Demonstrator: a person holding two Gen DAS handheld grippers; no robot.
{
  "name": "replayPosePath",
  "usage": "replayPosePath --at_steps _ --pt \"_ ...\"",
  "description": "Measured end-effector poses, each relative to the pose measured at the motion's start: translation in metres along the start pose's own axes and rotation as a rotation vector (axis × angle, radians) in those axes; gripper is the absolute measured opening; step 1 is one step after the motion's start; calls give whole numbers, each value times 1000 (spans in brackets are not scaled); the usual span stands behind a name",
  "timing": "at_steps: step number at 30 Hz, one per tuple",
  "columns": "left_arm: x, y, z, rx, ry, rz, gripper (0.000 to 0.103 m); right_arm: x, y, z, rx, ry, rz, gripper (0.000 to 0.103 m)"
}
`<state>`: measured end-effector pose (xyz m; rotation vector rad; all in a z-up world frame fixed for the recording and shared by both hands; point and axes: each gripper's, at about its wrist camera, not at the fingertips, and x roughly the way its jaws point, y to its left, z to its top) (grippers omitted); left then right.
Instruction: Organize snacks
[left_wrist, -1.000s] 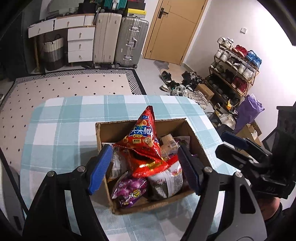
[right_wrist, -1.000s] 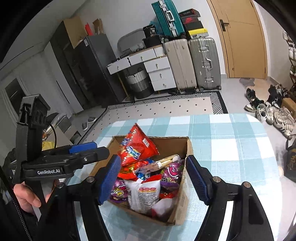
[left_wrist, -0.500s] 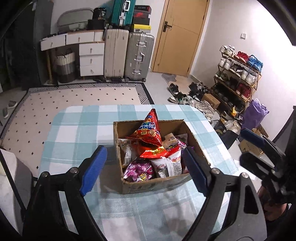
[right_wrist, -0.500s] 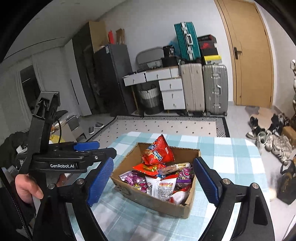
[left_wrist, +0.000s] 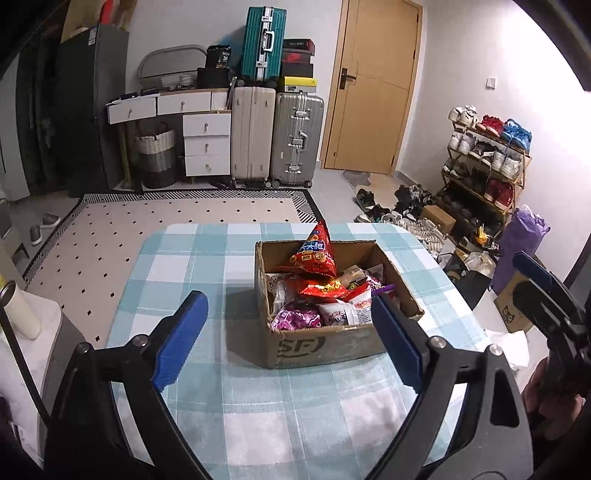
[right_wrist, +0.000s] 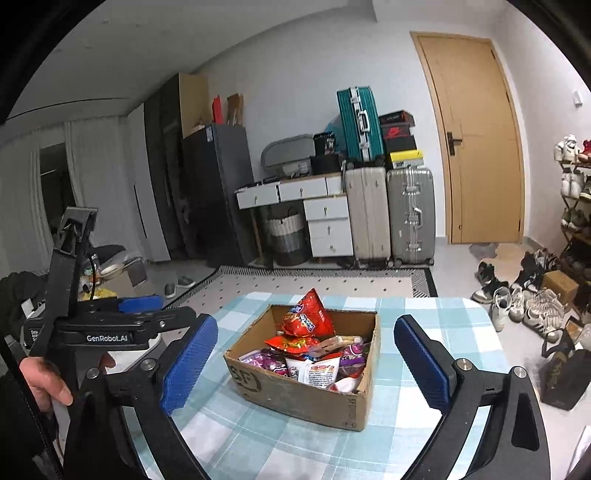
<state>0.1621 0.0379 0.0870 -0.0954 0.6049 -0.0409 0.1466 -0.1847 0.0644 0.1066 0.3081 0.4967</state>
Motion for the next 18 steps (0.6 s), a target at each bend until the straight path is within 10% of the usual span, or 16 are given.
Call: replayPosePath --at_steps 18 --pt "-54 5 -69 68 -205 159 102 -72 14 -46 -146 -209 -108 102"
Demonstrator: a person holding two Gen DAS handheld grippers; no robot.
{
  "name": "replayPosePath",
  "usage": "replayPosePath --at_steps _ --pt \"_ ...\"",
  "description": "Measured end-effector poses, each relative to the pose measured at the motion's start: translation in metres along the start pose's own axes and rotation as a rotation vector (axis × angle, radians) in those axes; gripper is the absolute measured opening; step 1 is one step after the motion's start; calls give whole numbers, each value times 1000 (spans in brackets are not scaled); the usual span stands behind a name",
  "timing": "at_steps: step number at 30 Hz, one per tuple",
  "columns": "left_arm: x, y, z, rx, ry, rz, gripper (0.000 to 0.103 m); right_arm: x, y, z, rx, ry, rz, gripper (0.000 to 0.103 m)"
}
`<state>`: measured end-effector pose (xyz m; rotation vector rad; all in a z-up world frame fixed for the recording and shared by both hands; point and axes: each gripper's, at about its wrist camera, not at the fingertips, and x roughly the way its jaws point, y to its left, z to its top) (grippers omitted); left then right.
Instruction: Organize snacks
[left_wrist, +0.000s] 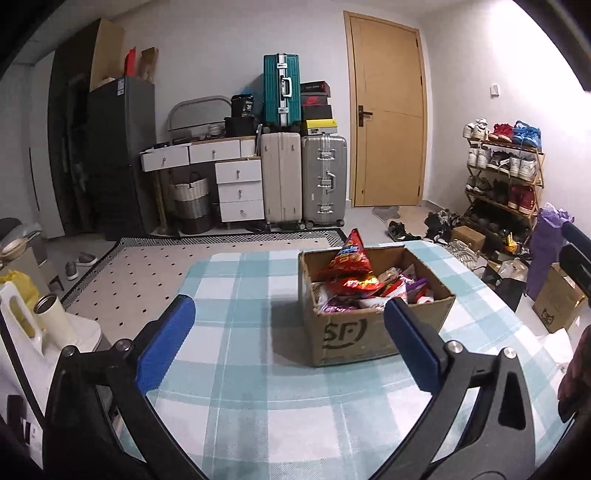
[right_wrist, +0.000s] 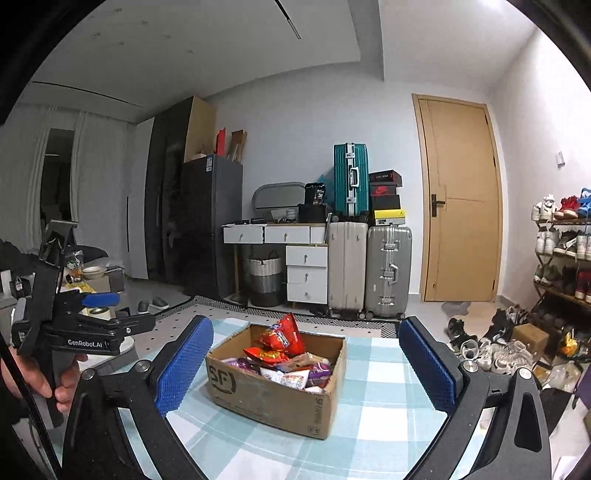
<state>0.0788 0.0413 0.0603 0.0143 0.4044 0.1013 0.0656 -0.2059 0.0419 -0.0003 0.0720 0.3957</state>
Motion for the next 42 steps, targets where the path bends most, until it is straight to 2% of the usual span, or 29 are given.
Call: replayPosePath --at_steps 5,11,21,25,33,36,40,42 --pt "-1 6 -21 -11 -48 36 102 -13 0 -18 -34 -16 -33 102" --pt "7 13 -52 -11 -95 60 102 -21 -10 -42 -5 -25 -44 102" --pt "31 24 -89 -46 -88 83 102 -19 -22 -76 44 3 -74 102" --pt "39 27 -104 -34 -93 116 102 -16 -24 -88 52 16 -80 102" --pt "46 35 -110 -65 -92 106 102 -8 -26 -102 37 32 -102 102" --pt "46 32 -111 -48 -90 96 102 -2 -26 -103 36 59 -107 102" --pt "46 33 -109 -41 -90 73 102 25 -29 -111 44 201 -119 102" --pt "47 32 -109 -39 -88 69 102 24 -26 -112 26 178 -105 102"
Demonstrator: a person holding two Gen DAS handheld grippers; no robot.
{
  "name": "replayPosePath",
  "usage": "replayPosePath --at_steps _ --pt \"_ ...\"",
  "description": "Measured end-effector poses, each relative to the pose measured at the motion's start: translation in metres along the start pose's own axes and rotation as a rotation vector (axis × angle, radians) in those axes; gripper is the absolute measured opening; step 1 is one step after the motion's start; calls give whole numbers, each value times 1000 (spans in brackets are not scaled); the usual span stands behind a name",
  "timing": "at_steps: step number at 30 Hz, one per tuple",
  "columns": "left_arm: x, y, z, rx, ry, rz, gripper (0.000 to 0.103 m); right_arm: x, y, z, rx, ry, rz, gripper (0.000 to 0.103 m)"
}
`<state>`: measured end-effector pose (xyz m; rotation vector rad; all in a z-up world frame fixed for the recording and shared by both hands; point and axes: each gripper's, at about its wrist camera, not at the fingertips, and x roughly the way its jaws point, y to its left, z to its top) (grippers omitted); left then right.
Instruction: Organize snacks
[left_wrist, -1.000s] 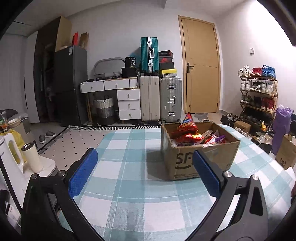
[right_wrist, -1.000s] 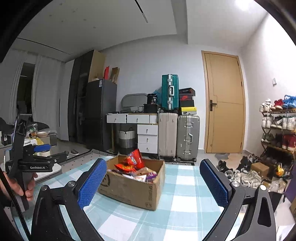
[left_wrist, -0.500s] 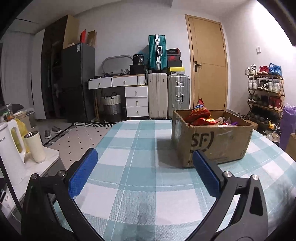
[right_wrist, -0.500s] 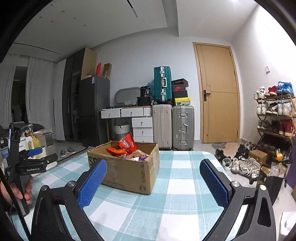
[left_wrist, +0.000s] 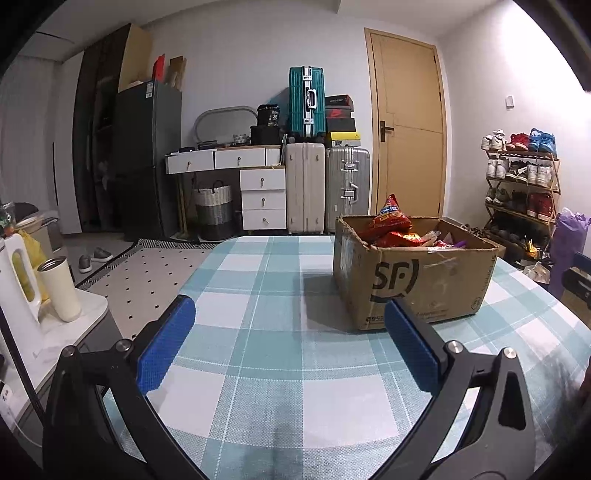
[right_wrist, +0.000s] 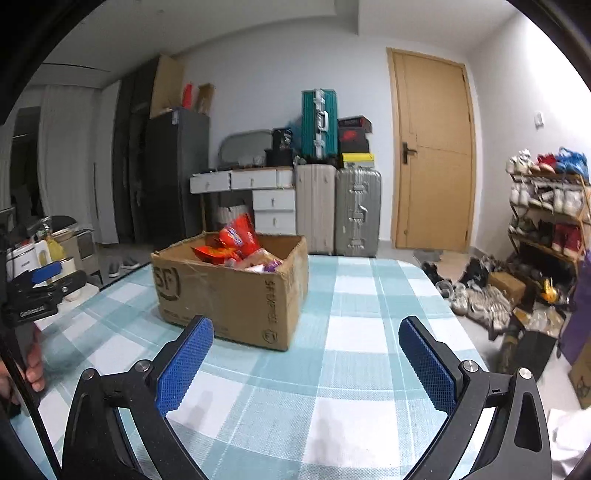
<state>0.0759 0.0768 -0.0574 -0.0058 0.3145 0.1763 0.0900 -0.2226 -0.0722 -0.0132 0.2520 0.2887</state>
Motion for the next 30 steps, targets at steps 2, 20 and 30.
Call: replayPosePath --at_steps 2,20,30 --pt "-1 0 0 1 -13 -10 102 0 0 -2 -1 -6 9 102" --pt "-1 -1 -1 -5 -13 -7 102 3 -1 -4 -1 0 9 102" --pt "-1 0 -1 -5 -13 -8 102 2 -1 -4 0 1 9 102"
